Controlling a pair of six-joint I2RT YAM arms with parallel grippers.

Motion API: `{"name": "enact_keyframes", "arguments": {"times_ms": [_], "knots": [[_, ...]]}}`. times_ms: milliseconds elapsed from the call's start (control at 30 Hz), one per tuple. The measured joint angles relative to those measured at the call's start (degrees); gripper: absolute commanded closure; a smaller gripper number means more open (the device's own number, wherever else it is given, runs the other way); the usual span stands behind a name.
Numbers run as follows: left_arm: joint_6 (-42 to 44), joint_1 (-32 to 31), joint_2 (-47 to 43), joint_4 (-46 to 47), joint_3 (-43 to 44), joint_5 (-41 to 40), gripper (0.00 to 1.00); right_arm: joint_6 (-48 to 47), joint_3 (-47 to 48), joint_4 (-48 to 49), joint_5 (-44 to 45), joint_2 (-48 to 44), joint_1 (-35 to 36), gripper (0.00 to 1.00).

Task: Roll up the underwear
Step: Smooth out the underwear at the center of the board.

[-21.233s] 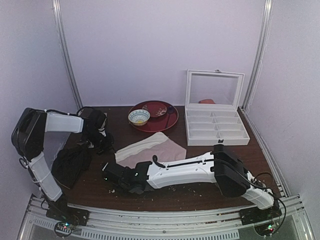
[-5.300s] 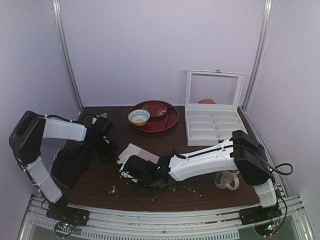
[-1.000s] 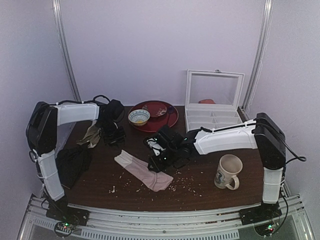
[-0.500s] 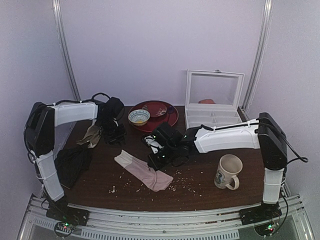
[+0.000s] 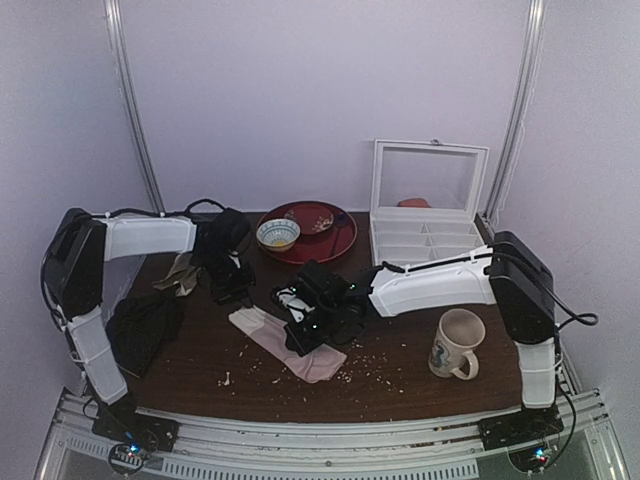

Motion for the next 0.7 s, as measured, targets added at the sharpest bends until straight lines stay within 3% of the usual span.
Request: {"name": "enact_keyframes", "arguments": {"times_ms": [400, 700], "knots": [[-0.6, -0.9, 0.8, 1.2, -3.3, -0.1, 1.0, 2.3, 2.4, -1.4, 4.1, 2.9, -2.3, 0.98], [-0.6, -0.9, 2.0, 1.5, -3.7, -0.7, 1.0, 2.3, 1.1, -2.4, 4.5, 2.1, -2.8, 0.93]]}}
